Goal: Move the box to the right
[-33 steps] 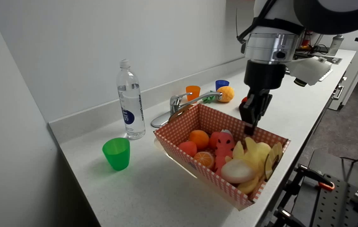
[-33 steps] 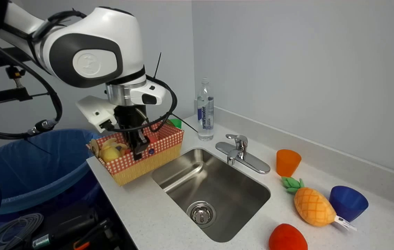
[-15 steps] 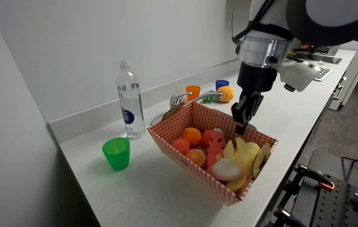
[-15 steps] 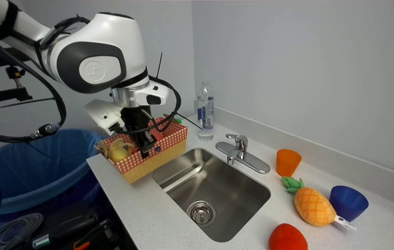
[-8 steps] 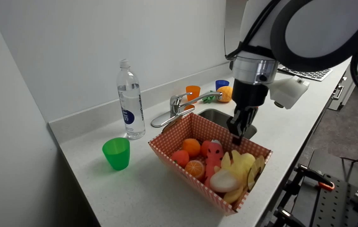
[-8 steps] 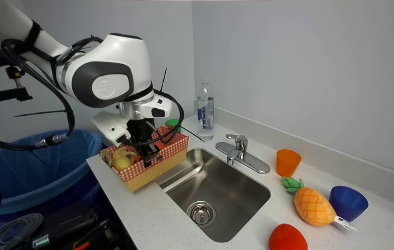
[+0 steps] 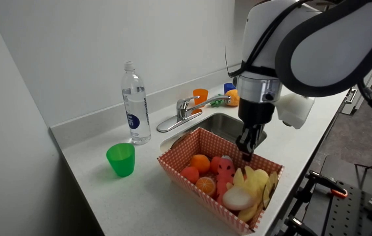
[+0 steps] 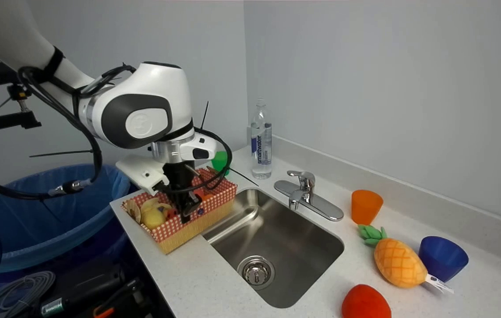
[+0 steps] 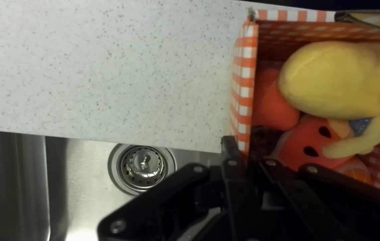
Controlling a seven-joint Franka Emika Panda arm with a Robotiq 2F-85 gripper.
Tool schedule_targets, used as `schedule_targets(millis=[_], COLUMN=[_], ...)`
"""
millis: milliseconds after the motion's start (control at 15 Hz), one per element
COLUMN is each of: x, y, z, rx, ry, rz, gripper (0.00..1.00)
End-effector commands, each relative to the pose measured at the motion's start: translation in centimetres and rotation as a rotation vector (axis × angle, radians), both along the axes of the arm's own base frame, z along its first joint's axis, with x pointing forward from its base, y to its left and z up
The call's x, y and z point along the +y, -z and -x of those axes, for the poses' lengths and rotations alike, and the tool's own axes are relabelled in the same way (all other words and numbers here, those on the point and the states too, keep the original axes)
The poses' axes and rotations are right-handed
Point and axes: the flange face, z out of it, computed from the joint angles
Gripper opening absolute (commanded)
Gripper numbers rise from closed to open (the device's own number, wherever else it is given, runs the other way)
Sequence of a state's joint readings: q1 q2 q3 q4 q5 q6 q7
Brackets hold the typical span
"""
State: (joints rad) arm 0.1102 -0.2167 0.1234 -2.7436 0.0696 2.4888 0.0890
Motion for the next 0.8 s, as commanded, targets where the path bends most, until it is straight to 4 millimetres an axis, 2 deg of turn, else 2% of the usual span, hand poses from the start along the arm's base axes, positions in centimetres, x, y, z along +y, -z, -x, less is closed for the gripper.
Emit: schedule_targets(millis=[0, 133, 200, 333, 533, 733], x=[0.9, 1.1, 1.1, 1.2, 1.5, 1.9], y=[0.5, 0.5, 0.4, 0.3, 0.2, -0.8], z=[0.2, 0.2, 0.3, 0.3, 0.3, -0.1], rx=[0.003, 0.003, 0.005, -0.001, -0.007, -0.029], ry=[-0.040, -0.052, -0.051, -0.053, -0.063, -0.066], rz=[0.018, 0.022, 0.021, 0.022, 0.020, 0.006], gripper=[0.02, 0.02, 0.33, 0.41, 0.63, 0.87])
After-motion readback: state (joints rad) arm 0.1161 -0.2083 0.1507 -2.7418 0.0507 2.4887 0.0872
